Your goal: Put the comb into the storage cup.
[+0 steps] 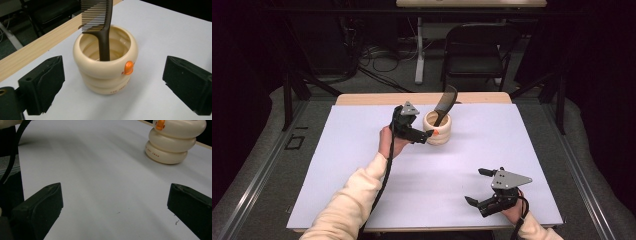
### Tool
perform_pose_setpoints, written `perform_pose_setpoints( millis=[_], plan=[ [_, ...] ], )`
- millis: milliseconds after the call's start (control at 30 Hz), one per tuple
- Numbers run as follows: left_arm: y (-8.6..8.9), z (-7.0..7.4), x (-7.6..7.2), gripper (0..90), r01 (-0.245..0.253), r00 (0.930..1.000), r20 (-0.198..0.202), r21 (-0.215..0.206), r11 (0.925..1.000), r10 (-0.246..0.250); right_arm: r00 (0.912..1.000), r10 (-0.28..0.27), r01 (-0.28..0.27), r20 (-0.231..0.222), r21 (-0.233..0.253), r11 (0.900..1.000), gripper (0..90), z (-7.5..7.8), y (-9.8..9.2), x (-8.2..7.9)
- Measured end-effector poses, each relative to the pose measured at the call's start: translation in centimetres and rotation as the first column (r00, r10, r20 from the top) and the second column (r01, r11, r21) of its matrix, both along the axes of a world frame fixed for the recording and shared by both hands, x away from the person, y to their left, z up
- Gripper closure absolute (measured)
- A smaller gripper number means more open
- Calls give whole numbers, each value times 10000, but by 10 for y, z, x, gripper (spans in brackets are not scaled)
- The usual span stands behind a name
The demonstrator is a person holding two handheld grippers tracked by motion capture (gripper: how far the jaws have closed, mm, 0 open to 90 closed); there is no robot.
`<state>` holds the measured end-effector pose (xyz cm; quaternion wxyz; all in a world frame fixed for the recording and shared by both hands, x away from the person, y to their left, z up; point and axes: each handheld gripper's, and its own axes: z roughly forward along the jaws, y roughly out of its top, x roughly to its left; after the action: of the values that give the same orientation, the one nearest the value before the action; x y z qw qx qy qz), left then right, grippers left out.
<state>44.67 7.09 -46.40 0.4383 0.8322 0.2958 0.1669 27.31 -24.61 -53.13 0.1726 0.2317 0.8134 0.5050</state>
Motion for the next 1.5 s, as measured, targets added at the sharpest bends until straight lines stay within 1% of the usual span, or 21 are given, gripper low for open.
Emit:
perform_pose_setpoints(
  millis=[233,300,367,500,767,933,1300,1500],
  plan=[
    [20,-4,-6,4,-366,9993,-17,-55,9993,366,10000,-8,8,20,-9,10000,0,0,0,0],
    [23,-4,-7,3,-446,9990,-27,-36,9990,446,10000,-12,12,-4,-1,10000,0,0,0,0],
    [27,-5,-9,2,-513,9987,-55,-121,9986,512,10000,-14,14,-9,-10,10000,0,0,1,0],
    [33,-7,-15,2,-604,9982,-58,-81,9981,604,10000,5,-5,-6,-13,10000,0,0,0,0],
    [48,-11,-26,2,-896,9960,53,-104,9959,897,10000,24,-24,49,-16,10000,0,1,0,-1],
    [54,-12,-32,1,-1007,9949,89,-113,9948,1008,10000,38,-38,59,-26,10000,0,1,0,-1],
    [67,-13,-46,1,-1163,9926,324,-155,9931,1167,10000,-30,29,45,30,10000,0,1,-2,-3],
    [80,-15,-55,1,-1410,9892,383,-243,9897,1418,10000,-34,34,38,17,10000,0,1,-1,-2]
  ],
)
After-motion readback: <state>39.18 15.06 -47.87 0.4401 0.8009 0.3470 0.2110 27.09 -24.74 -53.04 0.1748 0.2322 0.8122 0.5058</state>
